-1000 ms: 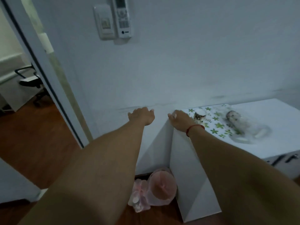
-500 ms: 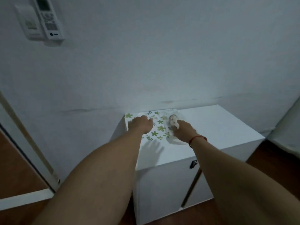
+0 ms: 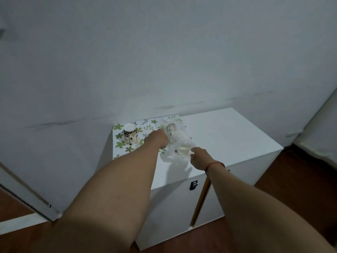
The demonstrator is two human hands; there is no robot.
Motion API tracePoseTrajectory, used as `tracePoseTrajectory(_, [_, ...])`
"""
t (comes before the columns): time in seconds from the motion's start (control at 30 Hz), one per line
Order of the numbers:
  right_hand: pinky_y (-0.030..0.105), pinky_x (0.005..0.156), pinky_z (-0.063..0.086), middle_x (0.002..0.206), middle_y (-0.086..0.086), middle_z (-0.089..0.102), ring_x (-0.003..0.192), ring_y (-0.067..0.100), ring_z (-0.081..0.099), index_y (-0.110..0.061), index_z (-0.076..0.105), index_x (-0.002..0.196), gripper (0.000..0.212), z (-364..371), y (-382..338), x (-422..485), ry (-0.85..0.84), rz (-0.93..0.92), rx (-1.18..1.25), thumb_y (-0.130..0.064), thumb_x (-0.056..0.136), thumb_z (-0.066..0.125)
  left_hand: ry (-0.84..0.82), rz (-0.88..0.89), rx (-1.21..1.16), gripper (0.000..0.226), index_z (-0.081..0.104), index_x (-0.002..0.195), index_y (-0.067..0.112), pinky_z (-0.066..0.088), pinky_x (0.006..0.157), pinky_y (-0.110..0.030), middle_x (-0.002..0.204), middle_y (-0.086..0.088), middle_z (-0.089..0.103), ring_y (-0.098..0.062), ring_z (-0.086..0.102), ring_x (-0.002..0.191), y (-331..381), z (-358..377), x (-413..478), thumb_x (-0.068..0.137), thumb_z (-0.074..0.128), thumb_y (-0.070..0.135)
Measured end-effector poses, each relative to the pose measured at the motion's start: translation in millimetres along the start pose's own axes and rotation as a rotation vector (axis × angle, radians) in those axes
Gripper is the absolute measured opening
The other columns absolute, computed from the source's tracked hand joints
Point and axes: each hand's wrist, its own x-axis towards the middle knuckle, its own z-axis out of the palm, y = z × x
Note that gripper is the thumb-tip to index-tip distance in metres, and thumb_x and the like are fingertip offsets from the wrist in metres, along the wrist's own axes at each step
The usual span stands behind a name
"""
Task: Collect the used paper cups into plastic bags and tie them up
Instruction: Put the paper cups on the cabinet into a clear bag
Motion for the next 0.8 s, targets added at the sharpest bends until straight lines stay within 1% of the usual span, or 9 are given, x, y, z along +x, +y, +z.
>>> tracePoseTrajectory(0.13, [0.031, 0.105, 0.037, 0.141, 0.016, 0.048, 0.131, 0.03, 0.045, -0.005, 0.042, 0.139, 0.041, -1, 12, 25, -0.019, -0.007, 0.03, -0.011, 0.098, 0.038, -0.05, 0.015, -0.034, 0.053, 0.027, 0.151, 0.021, 0.038, 0.11, -0.044, 0.152, -0.013, 0.035, -0.032, 0.041, 0.135, 22, 14, 35, 0.099, 0.038, 0.031])
tracePoseTrajectory(0.17, [0.031, 0.106, 0.035, 0.143, 0.015, 0.046, 0.133, 0.03, 0.043, -0.006, 0.041, 0.14, 0.042, -1, 15, 32, -0.023, -0.003, 0.044, -0.013, 0.099, 0.039, -0.06, 0.031, -0.043, 0.055, 0.024, 0.152, 0.023, 0.036, 0.112, -0.045, 0.155, -0.012, 0.031, -0.033, 0.038, 0.138, 28, 17, 46, 0.1, 0.037, 0.034])
tracePoseTrajectory(0.23, [0.031, 0.108, 0.034, 0.145, 0.013, 0.045, 0.134, 0.029, 0.041, -0.007, 0.04, 0.141, 0.043, -2, 19, 43, -0.016, -0.008, 0.059, -0.014, 0.099, 0.04, -0.073, 0.061, -0.061, 0.058, 0.014, 0.154, 0.025, 0.023, 0.118, -0.046, 0.162, -0.009, 0.014, -0.033, 0.021, 0.147, 35, 24, 61, 0.101, 0.034, 0.039])
tracePoseTrajectory(0.33, [0.032, 0.113, 0.032, 0.147, 0.009, 0.044, 0.135, 0.027, 0.042, -0.009, 0.039, 0.143, 0.044, -3, 29, 59, -0.01, -0.04, 0.114, -0.014, 0.099, 0.041, -0.087, 0.04, -0.097, 0.059, 0.005, 0.154, 0.032, 0.012, 0.119, -0.05, 0.163, -0.01, -0.006, -0.034, 0.004, 0.15, 43, 34, 85, 0.101, 0.026, 0.047])
tracePoseTrajectory(0.4, [0.033, 0.112, 0.033, 0.147, 0.008, 0.045, 0.134, 0.027, 0.044, -0.011, 0.039, 0.143, 0.045, -2, 35, 67, 0.001, -0.062, 0.135, -0.015, 0.099, 0.043, -0.109, 0.041, -0.105, 0.058, 0.008, 0.154, 0.032, 0.006, 0.121, -0.049, 0.162, -0.012, -0.006, -0.034, -0.001, 0.15, 47, 44, 96, 0.1, 0.024, 0.048])
tracePoseTrajectory(0.5, [0.032, 0.108, 0.038, 0.143, 0.006, 0.05, 0.128, 0.026, 0.049, -0.014, 0.042, 0.141, 0.044, -3, 41, 81, 0.087, -0.092, 0.193, -0.014, 0.097, 0.046, -0.163, 0.061, -0.182, 0.053, 0.021, 0.154, 0.023, 0.013, 0.12, -0.038, 0.163, -0.011, 0.004, -0.031, 0.011, 0.15, 56, 48, 114, 0.103, 0.03, 0.037])
tracePoseTrajectory(0.63, [0.031, 0.107, 0.035, 0.144, 0.008, 0.047, 0.13, 0.026, 0.047, -0.009, 0.045, 0.139, 0.043, -3, 35, 95, 0.144, -0.158, 0.199, -0.014, 0.096, 0.05, -0.148, 0.037, -0.321, 0.05, 0.034, 0.149, 0.021, 0.027, 0.118, -0.032, 0.162, -0.011, 0.01, -0.028, 0.029, 0.144, 62, 51, 132, 0.101, 0.042, 0.034])
tracePoseTrajectory(0.73, [0.033, 0.097, 0.042, 0.132, 0.012, 0.056, 0.119, 0.028, 0.054, -0.005, 0.054, 0.127, 0.034, -3, 25, 107, 0.124, -0.109, 0.185, -0.015, 0.095, 0.047, -0.141, 0.057, -0.358, 0.048, 0.04, 0.147, 0.018, 0.028, 0.116, -0.029, 0.162, -0.009, 0.007, -0.028, 0.033, 0.142, 66, 52, 138, 0.101, 0.044, 0.032])
tracePoseTrajectory(0.8, [0.034, 0.087, 0.047, 0.119, 0.013, 0.063, 0.108, 0.03, 0.06, -0.006, 0.061, 0.114, 0.027, -6, 20, 116, 0.168, -0.077, 0.134, -0.011, 0.093, 0.046, -0.137, 0.063, -0.387, 0.047, 0.042, 0.146, 0.015, 0.025, 0.117, -0.028, 0.161, -0.009, 0.004, -0.029, 0.031, 0.143, 67, 55, 144, 0.101, 0.045, 0.03])
